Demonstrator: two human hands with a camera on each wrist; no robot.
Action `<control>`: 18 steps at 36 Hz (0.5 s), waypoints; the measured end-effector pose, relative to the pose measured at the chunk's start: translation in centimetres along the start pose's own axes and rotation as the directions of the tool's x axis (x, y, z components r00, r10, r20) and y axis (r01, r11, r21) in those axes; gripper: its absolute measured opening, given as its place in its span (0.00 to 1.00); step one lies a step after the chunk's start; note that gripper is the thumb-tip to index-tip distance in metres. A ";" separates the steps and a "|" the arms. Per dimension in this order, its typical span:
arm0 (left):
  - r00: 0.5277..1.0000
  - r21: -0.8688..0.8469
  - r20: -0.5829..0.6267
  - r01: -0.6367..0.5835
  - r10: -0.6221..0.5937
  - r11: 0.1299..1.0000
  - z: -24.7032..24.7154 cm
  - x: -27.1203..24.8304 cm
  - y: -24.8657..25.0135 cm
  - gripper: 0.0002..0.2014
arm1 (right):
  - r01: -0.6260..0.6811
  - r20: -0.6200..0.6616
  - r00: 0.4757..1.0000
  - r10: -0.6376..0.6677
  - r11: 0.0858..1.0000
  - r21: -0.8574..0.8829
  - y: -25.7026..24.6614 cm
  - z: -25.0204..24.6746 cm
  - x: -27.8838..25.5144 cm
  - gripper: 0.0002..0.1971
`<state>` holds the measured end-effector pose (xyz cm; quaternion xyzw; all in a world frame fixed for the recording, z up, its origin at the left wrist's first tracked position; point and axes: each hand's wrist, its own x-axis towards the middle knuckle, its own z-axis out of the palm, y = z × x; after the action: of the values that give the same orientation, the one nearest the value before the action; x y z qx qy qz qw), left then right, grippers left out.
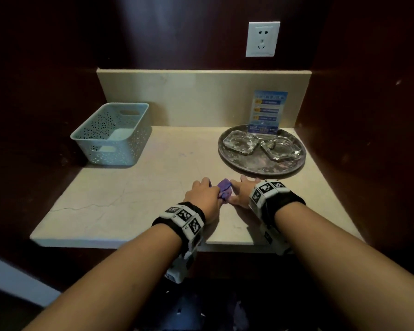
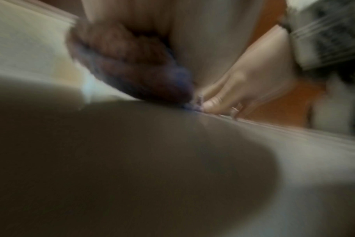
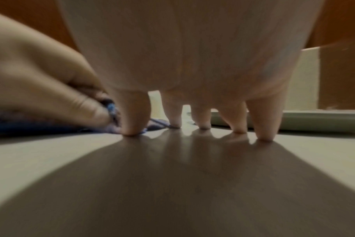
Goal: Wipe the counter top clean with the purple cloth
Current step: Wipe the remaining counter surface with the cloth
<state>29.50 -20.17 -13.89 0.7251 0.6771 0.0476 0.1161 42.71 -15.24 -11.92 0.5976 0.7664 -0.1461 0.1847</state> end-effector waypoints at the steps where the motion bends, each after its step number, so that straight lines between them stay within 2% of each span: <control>1: 1.000 -0.031 0.009 0.028 -0.028 0.999 -0.6 0.4 -0.8 0.15 | -0.004 -0.002 1.000 0.004 1.000 -0.017 -0.2 -0.2 0.3 0.30; 4: 0.991 -0.178 -0.008 0.129 -0.132 0.976 -2.7 1.7 -3.7 0.13 | -0.015 -0.006 1.000 0.015 0.999 -0.049 -1.4 -0.8 1.4 0.34; 10: 0.955 -0.385 -0.106 0.216 -0.276 0.897 -7.1 3.7 -10.5 0.09 | -0.008 -0.013 1.000 0.007 0.993 -0.122 -4.3 -2.6 3.8 0.40; 15: 0.928 -0.502 -0.160 0.218 -0.338 0.837 -8.6 5.8 -13.4 0.11 | 0.027 -0.031 0.999 -0.034 0.982 -0.188 -5.6 -4.2 4.5 0.33; 18: 0.922 -0.528 -0.185 0.200 -0.341 0.826 -8.8 8.1 -14.5 0.12 | 0.019 -0.026 0.999 -0.025 0.979 -0.205 -6.5 -4.8 5.7 0.33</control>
<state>14.08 -10.44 -9.45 0.5523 0.7476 0.3025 0.2112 34.59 -9.75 -10.28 0.5690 0.7864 -0.0598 0.2328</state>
